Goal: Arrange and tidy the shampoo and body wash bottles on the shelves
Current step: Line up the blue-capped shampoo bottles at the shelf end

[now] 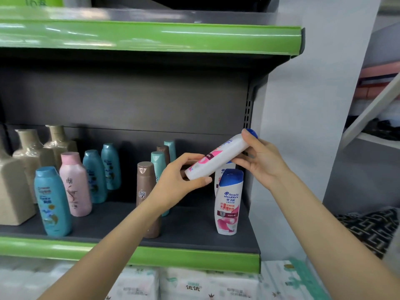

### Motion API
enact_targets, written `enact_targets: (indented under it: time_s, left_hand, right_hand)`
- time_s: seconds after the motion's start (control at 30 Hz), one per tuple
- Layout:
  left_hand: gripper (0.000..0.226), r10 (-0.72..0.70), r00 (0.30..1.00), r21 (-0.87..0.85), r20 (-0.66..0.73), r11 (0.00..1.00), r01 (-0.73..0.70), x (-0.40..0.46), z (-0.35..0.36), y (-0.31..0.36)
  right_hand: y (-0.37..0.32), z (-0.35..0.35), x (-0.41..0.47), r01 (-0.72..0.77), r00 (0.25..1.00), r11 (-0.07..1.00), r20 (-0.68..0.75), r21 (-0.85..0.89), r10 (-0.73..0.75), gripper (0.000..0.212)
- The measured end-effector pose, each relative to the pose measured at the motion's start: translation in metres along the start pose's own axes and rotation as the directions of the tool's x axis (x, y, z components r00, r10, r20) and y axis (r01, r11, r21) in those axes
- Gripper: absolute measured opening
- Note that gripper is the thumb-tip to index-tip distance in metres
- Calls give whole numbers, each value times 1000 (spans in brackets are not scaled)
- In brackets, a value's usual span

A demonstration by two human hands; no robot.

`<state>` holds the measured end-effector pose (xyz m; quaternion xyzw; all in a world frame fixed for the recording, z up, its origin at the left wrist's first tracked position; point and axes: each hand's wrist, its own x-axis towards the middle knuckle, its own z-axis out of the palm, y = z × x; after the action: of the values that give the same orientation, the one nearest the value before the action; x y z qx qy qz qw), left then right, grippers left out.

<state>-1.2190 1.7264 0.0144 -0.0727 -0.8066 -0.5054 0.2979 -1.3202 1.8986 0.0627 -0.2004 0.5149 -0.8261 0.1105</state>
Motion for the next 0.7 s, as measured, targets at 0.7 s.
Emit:
enact_targets:
  time_s: [0.7]
  left_hand:
    - [26, -197, 979, -510, 44, 838, 192, -14, 0, -9]
  right_hand:
    - [14, -1, -18, 73, 997, 996, -1, -50, -74, 21]
